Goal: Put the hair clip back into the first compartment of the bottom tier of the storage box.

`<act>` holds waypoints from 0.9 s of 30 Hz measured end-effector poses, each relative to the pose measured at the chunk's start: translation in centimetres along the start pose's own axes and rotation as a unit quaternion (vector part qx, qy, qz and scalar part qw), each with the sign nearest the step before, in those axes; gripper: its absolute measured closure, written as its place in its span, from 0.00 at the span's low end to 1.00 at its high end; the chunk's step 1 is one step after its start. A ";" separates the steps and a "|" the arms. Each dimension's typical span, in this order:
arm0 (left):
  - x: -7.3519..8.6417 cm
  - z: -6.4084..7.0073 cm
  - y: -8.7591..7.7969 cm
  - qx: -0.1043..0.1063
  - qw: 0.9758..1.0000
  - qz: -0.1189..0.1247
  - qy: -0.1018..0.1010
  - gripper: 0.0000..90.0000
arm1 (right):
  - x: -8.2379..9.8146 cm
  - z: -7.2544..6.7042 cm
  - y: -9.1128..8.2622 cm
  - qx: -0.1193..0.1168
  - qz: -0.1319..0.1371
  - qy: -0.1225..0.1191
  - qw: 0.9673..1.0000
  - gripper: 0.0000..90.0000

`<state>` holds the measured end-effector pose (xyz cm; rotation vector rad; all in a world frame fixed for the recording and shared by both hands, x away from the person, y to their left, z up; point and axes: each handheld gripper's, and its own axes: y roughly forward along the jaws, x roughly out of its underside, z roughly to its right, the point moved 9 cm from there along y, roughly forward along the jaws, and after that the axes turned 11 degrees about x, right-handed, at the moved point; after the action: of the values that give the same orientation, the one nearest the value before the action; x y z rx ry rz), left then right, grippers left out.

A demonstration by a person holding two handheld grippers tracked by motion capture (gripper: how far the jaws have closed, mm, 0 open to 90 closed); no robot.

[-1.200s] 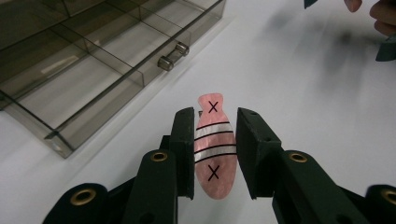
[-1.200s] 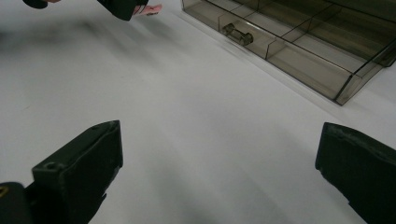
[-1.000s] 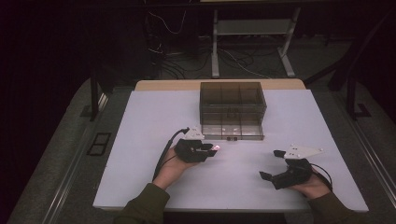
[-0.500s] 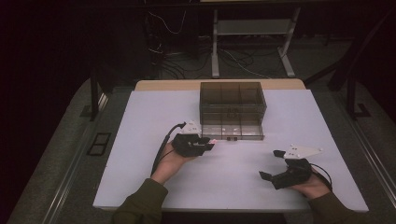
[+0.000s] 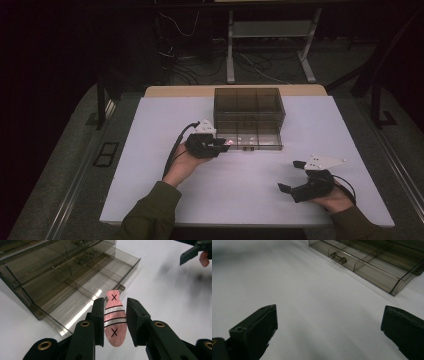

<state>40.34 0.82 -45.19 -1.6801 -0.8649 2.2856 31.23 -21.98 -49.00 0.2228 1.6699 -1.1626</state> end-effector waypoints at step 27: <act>-1.7 -2.7 1.2 0.001 1.000 0.008 -0.011 0.75 | 0.0 0.0 0.1 0.000 -0.001 0.002 1.000 0.00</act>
<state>43.67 -0.02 -45.04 -1.6701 -0.8570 2.3176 31.24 -21.93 -49.07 0.2231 1.6746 -1.1642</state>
